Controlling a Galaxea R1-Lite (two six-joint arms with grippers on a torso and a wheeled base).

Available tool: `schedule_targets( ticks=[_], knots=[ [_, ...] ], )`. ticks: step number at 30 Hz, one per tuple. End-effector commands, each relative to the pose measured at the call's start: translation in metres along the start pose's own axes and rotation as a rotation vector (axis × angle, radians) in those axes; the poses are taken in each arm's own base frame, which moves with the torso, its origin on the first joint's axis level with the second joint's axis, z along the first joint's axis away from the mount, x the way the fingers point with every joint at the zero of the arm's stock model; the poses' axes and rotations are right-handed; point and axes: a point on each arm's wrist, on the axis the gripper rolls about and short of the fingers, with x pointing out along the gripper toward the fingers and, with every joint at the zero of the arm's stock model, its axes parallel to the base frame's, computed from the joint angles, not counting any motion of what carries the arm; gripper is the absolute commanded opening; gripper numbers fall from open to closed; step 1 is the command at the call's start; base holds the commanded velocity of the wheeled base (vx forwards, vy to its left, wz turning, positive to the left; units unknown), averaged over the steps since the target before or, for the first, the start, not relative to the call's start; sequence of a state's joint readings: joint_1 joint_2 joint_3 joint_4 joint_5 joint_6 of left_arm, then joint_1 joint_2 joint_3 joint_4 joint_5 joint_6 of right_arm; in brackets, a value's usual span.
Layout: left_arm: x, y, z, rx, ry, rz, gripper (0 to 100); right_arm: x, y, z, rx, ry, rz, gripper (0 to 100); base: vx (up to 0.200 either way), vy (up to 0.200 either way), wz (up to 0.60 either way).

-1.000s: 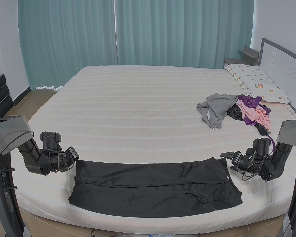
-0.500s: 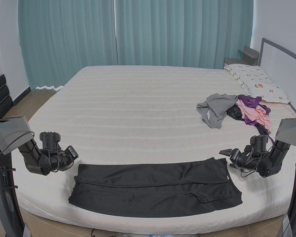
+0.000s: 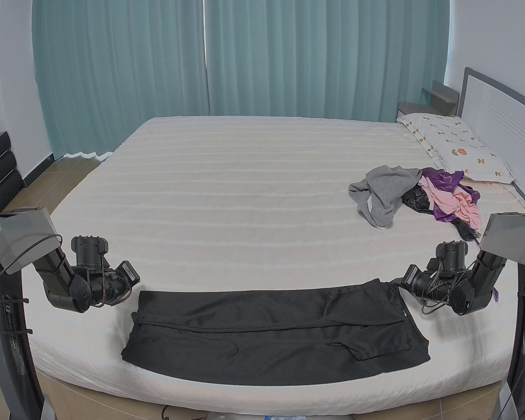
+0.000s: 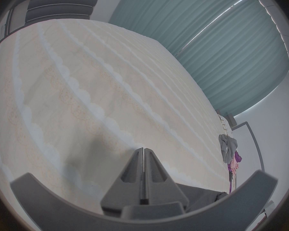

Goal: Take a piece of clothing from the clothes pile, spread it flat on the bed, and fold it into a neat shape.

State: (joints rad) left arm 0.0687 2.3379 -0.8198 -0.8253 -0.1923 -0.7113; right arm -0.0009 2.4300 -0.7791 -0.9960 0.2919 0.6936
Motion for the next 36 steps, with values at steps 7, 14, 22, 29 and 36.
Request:
schedule_targets(
  ticks=[7,14,22,29,36],
  knots=[
    [0.000,0.000,-0.003,0.004,0.010,0.001,0,-0.007,-0.011,0.017,0.034,-0.051,-0.010,0,0.000,0.000,0.00],
    [-0.001,-0.001,-0.002,0.005,0.010,-0.003,0,-0.006,-0.012,0.015,0.033,-0.046,-0.009,0,0.000,0.000,0.00],
    [-0.004,-0.002,-0.001,0.001,0.011,-0.002,100,-0.007,-0.012,0.014,0.036,-0.041,-0.009,0,0.000,0.000,0.00],
    [-0.013,-0.003,-0.010,0.009,0.083,-0.047,100,-0.008,-0.011,0.013,0.040,-0.038,-0.006,100,0.000,0.000,0.00],
    [-0.005,-0.010,-0.024,0.106,0.116,-0.057,100,-0.008,-0.010,0.013,0.039,-0.036,-0.005,100,0.000,0.000,0.00]
  ],
)
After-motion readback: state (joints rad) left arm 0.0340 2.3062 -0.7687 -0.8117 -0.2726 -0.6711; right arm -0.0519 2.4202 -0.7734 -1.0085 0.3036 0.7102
